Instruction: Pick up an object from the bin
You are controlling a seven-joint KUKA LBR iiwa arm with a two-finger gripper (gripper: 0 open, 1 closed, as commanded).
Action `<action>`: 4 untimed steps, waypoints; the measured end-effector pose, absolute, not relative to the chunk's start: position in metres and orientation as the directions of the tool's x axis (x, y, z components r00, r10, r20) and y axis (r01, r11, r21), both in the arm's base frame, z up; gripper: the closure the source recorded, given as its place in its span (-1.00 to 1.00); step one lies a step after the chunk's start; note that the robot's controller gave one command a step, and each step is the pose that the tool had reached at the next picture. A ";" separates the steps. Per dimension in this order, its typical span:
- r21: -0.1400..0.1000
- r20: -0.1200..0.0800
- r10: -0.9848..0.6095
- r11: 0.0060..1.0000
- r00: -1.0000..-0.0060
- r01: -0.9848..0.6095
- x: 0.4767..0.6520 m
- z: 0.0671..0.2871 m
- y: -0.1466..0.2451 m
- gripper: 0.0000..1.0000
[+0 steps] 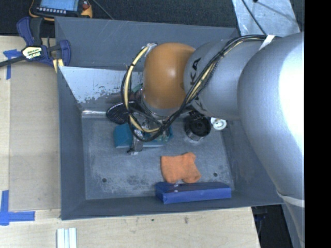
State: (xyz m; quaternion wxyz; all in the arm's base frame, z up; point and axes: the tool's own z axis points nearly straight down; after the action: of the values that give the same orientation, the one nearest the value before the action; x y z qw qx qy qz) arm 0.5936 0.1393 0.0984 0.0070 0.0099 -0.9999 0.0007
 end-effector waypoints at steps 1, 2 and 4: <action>-0.002 0.012 0.000 1.000 -1.000 0.000 0.593 0.123 0.139 1.00; -0.002 0.003 -0.011 1.000 -1.000 -0.012 0.606 0.137 0.158 1.00; -0.001 0.000 -0.023 1.000 -1.000 -0.023 0.573 0.200 0.132 1.00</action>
Offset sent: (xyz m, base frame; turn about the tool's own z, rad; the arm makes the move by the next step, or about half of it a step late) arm 0.0178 0.0278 0.0463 0.0037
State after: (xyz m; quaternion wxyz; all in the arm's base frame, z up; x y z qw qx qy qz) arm 0.5726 0.1323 0.1996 0.0001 0.0113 -0.9999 0.0007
